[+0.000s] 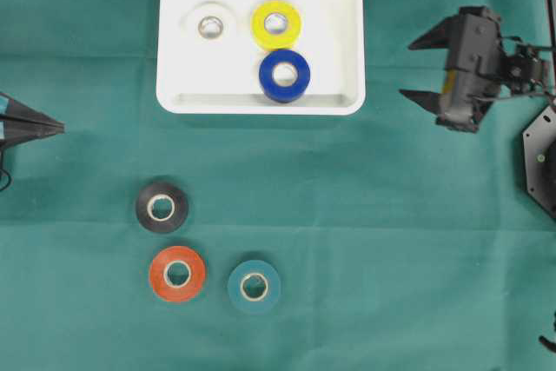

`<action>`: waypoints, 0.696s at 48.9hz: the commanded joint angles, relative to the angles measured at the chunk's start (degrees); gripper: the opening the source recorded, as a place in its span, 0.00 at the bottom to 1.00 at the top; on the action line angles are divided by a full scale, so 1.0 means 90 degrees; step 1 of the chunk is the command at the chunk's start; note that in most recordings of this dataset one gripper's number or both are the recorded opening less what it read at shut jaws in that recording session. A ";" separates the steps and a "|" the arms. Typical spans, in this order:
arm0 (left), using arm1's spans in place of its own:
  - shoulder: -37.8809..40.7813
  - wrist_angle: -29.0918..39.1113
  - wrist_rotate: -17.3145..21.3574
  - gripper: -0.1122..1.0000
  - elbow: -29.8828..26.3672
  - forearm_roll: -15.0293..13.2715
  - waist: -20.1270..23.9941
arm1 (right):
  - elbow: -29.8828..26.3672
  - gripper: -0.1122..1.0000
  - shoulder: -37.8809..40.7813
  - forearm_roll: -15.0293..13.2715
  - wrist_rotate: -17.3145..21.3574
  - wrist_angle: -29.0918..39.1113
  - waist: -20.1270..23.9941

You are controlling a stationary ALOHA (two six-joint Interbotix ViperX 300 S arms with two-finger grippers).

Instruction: Put the tape into the white case with the right arm.

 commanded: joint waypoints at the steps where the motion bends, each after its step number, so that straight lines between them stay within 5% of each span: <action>1: 0.0049 -0.0059 -0.0010 0.10 -0.0078 -0.0010 0.0020 | 0.0127 0.61 -0.0342 -0.0010 0.0010 -0.0020 0.0029; 20: 0.0049 -0.0059 -0.0010 0.10 -0.0078 -0.0010 0.0020 | 0.0586 0.61 -0.1064 0.0000 0.0029 -0.0059 0.0127; 34: 0.0049 -0.0059 -0.0010 0.10 -0.0088 -0.0010 0.0020 | 0.0674 0.61 -0.1064 0.0020 0.0039 -0.0039 0.0840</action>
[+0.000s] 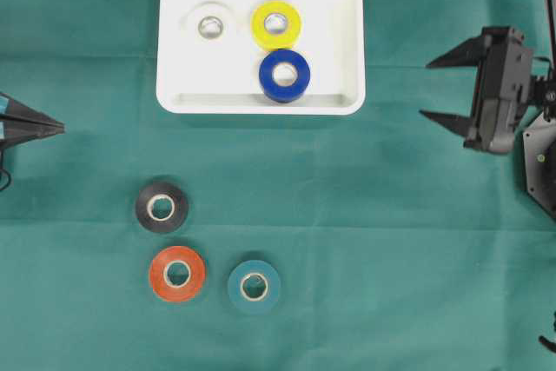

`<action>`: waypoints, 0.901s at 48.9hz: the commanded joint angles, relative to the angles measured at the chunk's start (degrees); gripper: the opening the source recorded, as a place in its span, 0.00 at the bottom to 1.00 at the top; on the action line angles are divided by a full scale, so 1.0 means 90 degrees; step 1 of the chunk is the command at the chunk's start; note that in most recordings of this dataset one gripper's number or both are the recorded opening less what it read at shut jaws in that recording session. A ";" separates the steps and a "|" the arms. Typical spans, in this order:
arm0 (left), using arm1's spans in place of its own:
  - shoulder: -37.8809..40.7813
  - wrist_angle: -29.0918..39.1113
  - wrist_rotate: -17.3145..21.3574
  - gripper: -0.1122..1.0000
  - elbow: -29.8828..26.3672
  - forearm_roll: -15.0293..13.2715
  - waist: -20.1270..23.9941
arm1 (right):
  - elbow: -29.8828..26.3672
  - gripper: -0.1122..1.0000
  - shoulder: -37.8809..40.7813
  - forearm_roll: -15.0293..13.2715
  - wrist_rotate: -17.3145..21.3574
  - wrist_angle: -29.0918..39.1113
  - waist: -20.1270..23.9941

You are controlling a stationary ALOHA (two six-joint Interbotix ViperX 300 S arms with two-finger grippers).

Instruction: Put the tape into the white case with the right arm.

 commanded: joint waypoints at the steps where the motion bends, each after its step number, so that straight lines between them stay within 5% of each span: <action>1: 0.0049 -0.0068 -0.0010 0.10 -0.0088 -0.0010 0.0010 | 0.0000 0.61 -0.0020 0.0010 0.0020 -0.0029 0.0283; 28: 0.0049 -0.0059 -0.0010 0.10 -0.0078 -0.0010 0.0010 | 0.0586 0.61 -0.1025 0.0010 0.0010 -0.0029 0.2246; 44: 0.0049 -0.0059 -0.0010 0.10 -0.0078 -0.0010 0.0010 | 0.0576 0.60 -0.1025 0.0010 0.0000 -0.0049 0.2344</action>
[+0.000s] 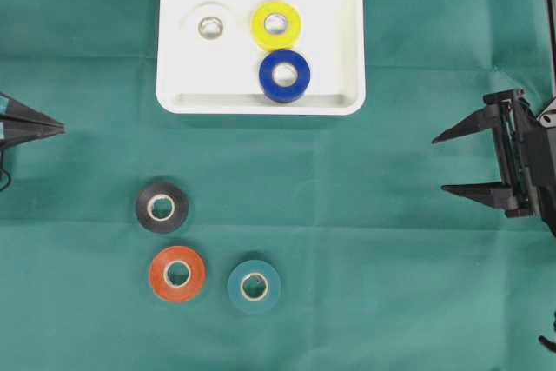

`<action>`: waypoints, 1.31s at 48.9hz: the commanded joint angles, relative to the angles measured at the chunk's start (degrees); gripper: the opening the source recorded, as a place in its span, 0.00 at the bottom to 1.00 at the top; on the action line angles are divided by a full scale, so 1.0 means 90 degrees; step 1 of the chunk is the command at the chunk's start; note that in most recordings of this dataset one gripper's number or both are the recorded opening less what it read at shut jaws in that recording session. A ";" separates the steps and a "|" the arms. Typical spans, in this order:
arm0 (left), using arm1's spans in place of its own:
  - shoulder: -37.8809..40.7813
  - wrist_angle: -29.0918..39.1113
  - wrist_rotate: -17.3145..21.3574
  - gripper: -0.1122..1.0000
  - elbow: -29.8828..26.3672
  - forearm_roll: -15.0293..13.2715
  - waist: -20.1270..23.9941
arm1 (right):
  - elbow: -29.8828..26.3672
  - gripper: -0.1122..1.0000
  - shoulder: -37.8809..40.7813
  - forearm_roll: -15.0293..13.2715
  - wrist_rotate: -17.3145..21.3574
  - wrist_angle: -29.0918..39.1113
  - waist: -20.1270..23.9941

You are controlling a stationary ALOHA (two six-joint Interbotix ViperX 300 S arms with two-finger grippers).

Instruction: Put the tape into the white case with the right arm.

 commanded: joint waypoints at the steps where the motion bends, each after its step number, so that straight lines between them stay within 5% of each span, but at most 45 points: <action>1: 0.0049 -0.0068 -0.0010 0.10 -0.0078 0.0000 0.0020 | -0.0117 0.60 0.0176 0.0010 -0.0010 -0.0059 0.0020; 14: 0.0049 -0.0059 -0.0010 0.10 -0.0078 0.0000 0.0020 | -0.0605 0.60 0.1191 -0.0010 -0.0029 -0.0352 0.0068; 34: 0.0049 -0.0068 -0.0010 0.10 -0.0068 0.0000 0.0020 | -0.2451 0.61 0.3594 -0.0020 -0.0068 -0.0635 0.0654; 64: 0.0049 -0.0117 0.0000 0.10 -0.0029 0.0000 0.0020 | -0.4961 0.61 0.5898 -0.0020 -0.0029 -0.0518 0.1035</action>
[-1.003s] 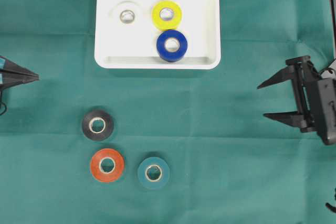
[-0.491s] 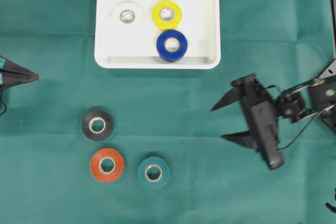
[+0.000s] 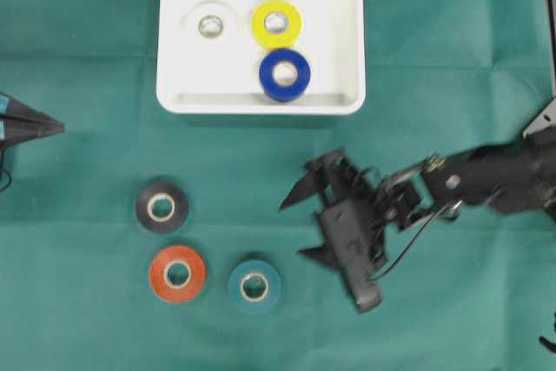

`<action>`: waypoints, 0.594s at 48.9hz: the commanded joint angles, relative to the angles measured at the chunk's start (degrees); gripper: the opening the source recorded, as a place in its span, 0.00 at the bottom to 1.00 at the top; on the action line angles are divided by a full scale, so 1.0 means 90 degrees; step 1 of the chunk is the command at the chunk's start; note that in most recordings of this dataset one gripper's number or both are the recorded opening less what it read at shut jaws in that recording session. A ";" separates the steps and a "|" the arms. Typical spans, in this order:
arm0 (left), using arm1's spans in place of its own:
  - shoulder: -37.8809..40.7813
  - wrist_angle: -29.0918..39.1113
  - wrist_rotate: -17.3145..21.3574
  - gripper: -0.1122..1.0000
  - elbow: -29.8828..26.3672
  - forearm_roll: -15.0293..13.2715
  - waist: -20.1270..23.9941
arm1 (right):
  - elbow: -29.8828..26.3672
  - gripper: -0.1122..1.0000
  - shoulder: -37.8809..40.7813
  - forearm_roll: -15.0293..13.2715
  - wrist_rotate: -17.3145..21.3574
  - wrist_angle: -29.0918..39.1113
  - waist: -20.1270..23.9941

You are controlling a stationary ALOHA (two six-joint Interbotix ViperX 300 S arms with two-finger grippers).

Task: Put the tape into the white case with the right arm.
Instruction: 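Move the right gripper down over the teal tape roll and grip it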

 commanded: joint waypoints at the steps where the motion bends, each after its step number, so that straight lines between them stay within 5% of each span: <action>1: 0.0049 -0.0078 -0.0010 0.10 -0.0059 -0.0010 0.0010 | -0.0469 0.61 0.0127 -0.0020 0.0010 0.0059 0.0127; 29: 0.0049 -0.0244 -0.0010 0.10 0.0088 -0.0010 0.0010 | -0.2041 0.61 0.1133 -0.0010 0.0029 0.0811 0.0430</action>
